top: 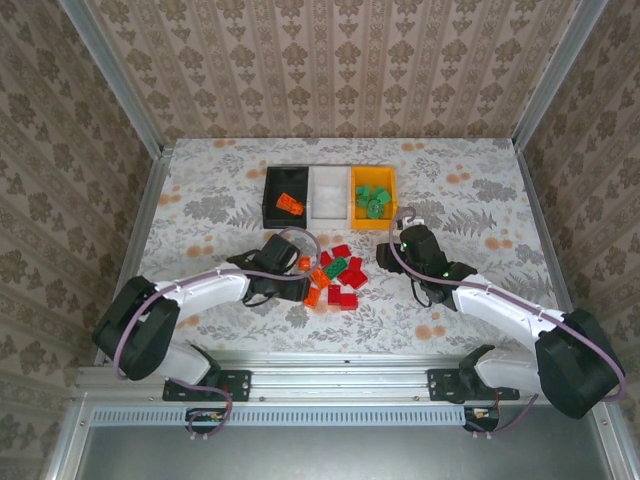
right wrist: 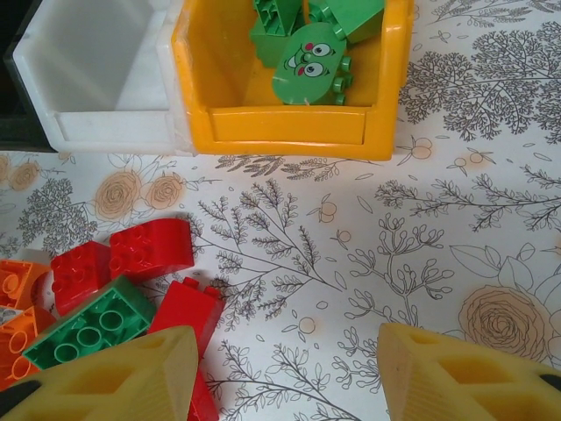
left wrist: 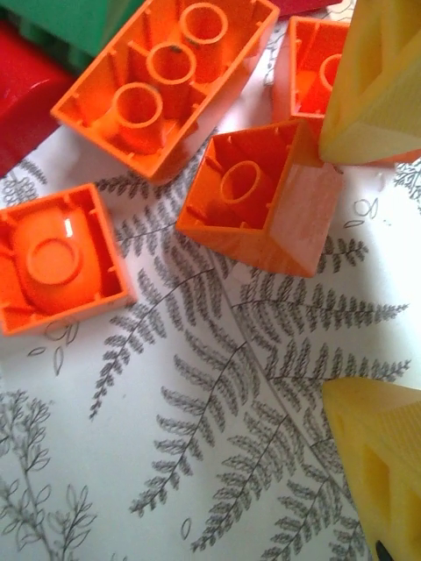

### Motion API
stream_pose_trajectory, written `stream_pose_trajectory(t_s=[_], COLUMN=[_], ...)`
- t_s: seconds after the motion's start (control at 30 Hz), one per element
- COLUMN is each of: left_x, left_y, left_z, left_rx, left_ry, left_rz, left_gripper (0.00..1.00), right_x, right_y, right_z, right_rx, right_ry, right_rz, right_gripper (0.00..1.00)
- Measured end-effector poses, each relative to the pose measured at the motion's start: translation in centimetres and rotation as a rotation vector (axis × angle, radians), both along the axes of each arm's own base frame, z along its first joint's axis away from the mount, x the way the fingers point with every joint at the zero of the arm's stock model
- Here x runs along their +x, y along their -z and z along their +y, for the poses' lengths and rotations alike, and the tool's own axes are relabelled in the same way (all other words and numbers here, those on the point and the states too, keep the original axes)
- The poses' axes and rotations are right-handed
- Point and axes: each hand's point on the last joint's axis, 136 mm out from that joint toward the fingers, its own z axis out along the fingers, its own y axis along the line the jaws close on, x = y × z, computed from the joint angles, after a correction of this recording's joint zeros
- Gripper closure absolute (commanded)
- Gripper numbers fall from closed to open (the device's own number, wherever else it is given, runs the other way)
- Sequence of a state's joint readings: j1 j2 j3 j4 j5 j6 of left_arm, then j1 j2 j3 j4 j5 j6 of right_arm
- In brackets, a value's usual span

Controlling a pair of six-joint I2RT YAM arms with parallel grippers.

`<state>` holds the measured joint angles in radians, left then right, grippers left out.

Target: Sort the legos into containers by color

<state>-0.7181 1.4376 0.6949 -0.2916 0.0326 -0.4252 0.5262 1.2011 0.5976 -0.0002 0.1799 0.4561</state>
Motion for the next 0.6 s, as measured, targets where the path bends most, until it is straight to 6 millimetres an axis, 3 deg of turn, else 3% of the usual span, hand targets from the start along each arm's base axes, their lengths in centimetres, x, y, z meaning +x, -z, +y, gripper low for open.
stream_pose_trajectory(t_s=[0.33, 0.6], left_x=[2.0, 1.7], left_y=[0.0, -1.4], left_z=[1.5, 0.2], left_rx=[0.0, -0.069], left_ry=[-0.078, -0.03], left_rz=[-0.024, -0.033], left_gripper=[0.33, 0.29], right_x=[0.0, 0.0], right_y=[0.0, 0.0], right_z=[0.0, 0.0], right_rx=[0.0, 0.0], right_ry=[0.0, 0.0], right_rz=[0.0, 0.0], right_gripper=[0.42, 0.42])
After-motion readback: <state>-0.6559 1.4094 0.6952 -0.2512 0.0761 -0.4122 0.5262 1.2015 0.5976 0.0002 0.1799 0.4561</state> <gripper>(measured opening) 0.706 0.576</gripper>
